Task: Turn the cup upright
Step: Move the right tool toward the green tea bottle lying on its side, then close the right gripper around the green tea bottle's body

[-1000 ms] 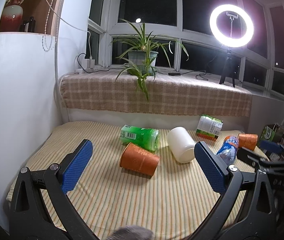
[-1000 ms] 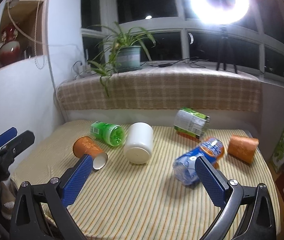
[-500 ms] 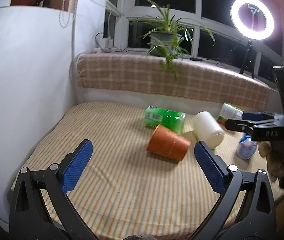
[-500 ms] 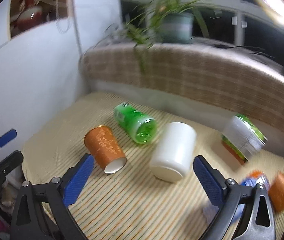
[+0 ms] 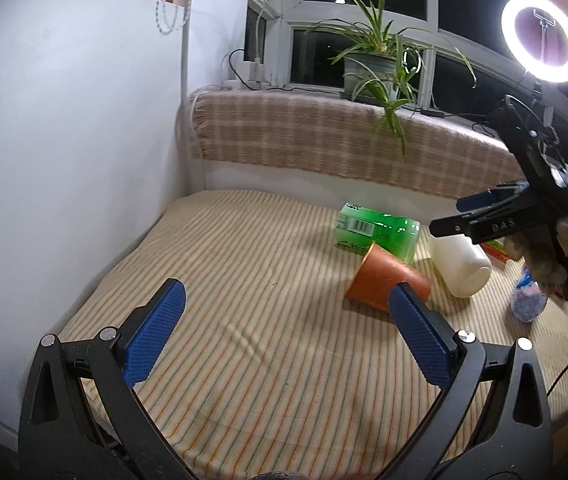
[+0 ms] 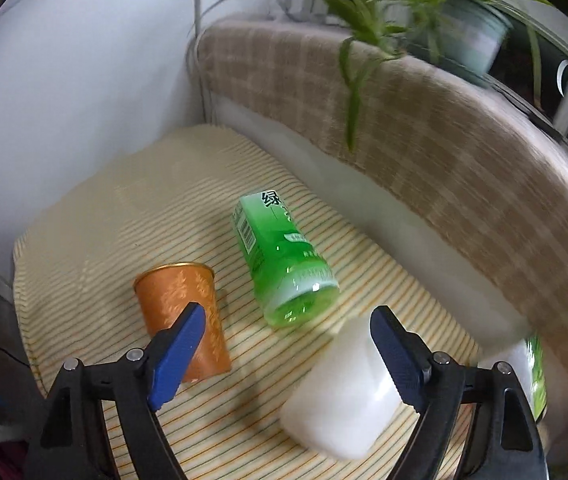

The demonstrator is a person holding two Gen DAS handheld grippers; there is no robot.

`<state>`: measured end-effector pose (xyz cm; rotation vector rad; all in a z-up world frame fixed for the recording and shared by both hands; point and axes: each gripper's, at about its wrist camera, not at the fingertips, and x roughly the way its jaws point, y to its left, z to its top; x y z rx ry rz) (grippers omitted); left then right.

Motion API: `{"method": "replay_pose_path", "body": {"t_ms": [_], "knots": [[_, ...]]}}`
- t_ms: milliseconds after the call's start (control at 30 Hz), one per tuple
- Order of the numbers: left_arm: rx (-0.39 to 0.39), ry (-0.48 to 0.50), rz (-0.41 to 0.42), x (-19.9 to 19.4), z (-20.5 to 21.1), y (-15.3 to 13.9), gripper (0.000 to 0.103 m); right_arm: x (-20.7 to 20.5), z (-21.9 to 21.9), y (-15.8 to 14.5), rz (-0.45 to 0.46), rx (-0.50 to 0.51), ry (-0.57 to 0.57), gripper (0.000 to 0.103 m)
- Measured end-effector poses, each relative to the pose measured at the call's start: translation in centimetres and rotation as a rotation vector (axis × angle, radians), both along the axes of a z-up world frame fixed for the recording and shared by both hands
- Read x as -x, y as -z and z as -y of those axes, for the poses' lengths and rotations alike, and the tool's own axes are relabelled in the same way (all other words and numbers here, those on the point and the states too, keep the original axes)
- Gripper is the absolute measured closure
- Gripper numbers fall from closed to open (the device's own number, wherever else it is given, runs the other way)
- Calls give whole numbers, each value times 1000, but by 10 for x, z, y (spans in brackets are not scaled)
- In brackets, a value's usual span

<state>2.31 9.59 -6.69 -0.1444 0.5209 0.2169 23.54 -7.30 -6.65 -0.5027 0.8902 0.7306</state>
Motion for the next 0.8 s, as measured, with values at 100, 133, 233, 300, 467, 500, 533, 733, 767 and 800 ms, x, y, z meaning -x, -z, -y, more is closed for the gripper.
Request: {"method": "replay_pose_path", "body": {"t_ms": [100, 133, 233, 300, 467, 500, 533, 733, 767, 800], "knots": [[4, -14, -3, -1, -5, 2, 0, -11, -19, 6, -6, 70, -43, 20], [5, -17, -3, -1, -6, 3, 0, -13, -23, 8, -9, 85, -52, 21], [9, -33, -8, 0, -12, 5, 0, -20, -37, 16, -9, 142, -78, 24], [14, -45, -12, 1, -18, 7, 0, -23, -44, 21, -11, 159, -85, 24], [26, -72, -18, 4, -32, 10, 0, -34, -60, 31, -19, 204, -89, 28], [27, -75, -19, 4, -33, 10, 0, -36, -63, 33, -20, 210, -90, 28], [29, -82, -21, 5, -36, 11, 0, -37, -66, 34, -20, 217, -90, 28], [39, -100, -27, 5, -45, 14, 0, -50, -83, 47, -33, 255, -87, 28], [39, -101, -28, 5, -45, 15, 0, -51, -86, 50, -31, 265, -88, 28], [39, -103, -28, 5, -46, 15, 0, -52, -89, 53, -31, 279, -91, 29]]}}
